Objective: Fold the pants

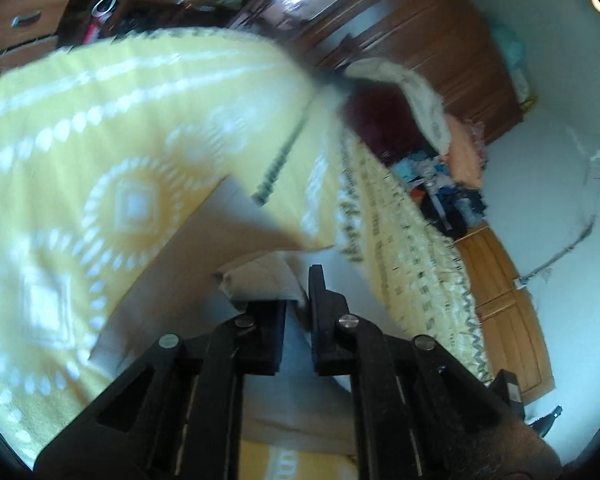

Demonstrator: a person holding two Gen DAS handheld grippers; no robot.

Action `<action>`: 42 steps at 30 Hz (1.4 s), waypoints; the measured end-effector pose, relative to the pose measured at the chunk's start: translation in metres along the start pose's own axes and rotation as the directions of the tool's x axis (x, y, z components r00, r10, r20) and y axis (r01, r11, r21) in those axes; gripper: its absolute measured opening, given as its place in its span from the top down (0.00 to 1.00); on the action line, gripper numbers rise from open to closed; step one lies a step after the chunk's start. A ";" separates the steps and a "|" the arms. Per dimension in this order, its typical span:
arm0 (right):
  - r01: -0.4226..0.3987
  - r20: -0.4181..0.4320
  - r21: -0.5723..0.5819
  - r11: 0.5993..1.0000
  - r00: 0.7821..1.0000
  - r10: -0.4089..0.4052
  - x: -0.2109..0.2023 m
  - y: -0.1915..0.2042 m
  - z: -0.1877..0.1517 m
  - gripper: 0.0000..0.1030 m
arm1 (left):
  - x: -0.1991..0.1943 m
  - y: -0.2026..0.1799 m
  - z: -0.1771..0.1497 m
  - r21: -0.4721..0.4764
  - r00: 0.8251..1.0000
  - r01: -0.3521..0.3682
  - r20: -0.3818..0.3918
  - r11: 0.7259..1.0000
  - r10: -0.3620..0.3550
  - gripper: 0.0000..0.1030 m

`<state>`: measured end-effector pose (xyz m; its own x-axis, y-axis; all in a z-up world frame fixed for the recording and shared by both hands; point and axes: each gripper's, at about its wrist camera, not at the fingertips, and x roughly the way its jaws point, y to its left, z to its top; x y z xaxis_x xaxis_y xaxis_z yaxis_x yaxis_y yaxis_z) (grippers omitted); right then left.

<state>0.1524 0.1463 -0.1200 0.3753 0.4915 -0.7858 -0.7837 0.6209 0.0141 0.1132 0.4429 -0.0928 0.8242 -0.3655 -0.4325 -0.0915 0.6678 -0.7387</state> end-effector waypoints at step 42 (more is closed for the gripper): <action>-0.402 -0.373 -0.433 0.807 0.895 0.245 0.151 0.040 0.257 0.58 | -0.010 0.067 -0.063 -0.102 0.996 0.020 -0.087 0.995 -0.029 0.86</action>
<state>0.3053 0.4027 -0.0792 -0.0410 0.3646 -0.9302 -0.9975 0.0393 0.0594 0.0637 0.4501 -0.1708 0.7745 -0.4403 -0.4541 -0.1313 0.5903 -0.7964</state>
